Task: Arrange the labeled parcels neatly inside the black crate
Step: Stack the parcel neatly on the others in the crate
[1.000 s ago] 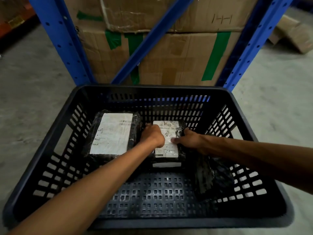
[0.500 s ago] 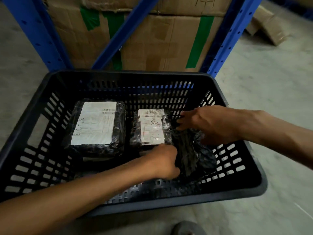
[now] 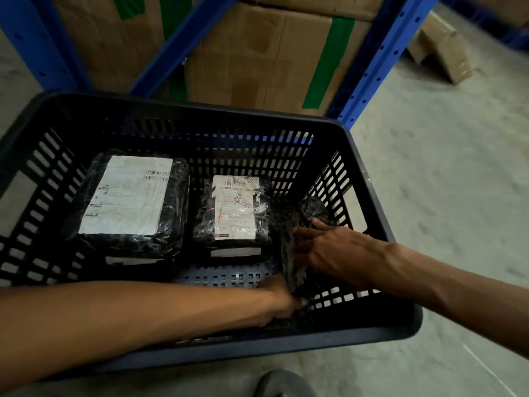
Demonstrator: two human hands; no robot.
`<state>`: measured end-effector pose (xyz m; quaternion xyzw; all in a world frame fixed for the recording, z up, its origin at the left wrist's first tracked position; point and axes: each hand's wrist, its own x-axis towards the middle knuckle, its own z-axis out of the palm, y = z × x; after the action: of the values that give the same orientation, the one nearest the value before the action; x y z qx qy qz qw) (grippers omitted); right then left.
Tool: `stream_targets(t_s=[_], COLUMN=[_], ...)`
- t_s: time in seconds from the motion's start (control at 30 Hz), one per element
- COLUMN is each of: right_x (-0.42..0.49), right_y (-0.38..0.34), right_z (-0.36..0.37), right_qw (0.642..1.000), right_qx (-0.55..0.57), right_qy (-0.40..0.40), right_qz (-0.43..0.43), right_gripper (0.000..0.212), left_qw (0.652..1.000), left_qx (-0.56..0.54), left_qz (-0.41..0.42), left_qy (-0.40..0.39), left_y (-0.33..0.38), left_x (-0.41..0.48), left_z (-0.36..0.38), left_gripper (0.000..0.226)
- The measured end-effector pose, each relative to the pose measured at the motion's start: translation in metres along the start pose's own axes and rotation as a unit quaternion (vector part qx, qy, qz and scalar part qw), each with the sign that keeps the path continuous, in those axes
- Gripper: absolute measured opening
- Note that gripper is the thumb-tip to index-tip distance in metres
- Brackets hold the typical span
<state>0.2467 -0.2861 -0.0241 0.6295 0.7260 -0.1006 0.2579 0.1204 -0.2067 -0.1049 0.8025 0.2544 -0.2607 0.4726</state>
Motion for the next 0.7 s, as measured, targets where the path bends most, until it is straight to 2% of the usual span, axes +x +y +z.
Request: stream_targets(t_s=[0.1,0.23,0.33,0.43,0.5,0.6,0.67,0.7], right_x=[-0.002,-0.008,-0.022,-0.031,-0.026,-0.007,0.008,0.016], right_y=[0.004,0.019,0.039,0.058,0.065,0.060,0.053,0.050], right_z=[-0.021,-0.073,-0.105,-0.113,-0.107,-0.097,-0.092,-0.089], right_qw=[0.999,0.982,0.935,0.832,0.725,0.535,0.450,0.421], right_qx=[0.037,0.164,0.344,0.553,0.683,0.825,0.861,0.867], right_qy=[-0.037,-0.097,-0.089,-0.017,0.047,0.106,0.137,0.150], right_qz=[0.001,-0.010,0.021,0.033,0.070,0.146,0.194,0.222], right_gripper=[0.039,0.046,0.054,0.045,0.040,0.042,0.043,0.043], left_qw=[1.000,0.999,0.990,0.991,0.977,0.904,0.856,0.846], left_qx=[-0.011,-0.006,-0.026,-0.081,-0.199,-0.426,-0.509,-0.517], left_qz=[0.002,0.021,0.063,0.049,0.049,0.044,0.053,0.065], left_qy=[-0.002,-0.044,-0.125,-0.097,-0.052,0.012,0.074,0.113], left_y=[0.007,0.015,0.015,0.004,-0.004,-0.009,-0.009,-0.009], left_x=[-0.005,-0.031,-0.067,-0.104,-0.117,-0.121,-0.119,-0.116], left_z=[-0.007,-0.033,-0.079,-0.129,-0.153,-0.174,-0.177,-0.174], left_gripper=[0.044,0.051,0.045,0.058,0.058,0.056,0.052,0.045])
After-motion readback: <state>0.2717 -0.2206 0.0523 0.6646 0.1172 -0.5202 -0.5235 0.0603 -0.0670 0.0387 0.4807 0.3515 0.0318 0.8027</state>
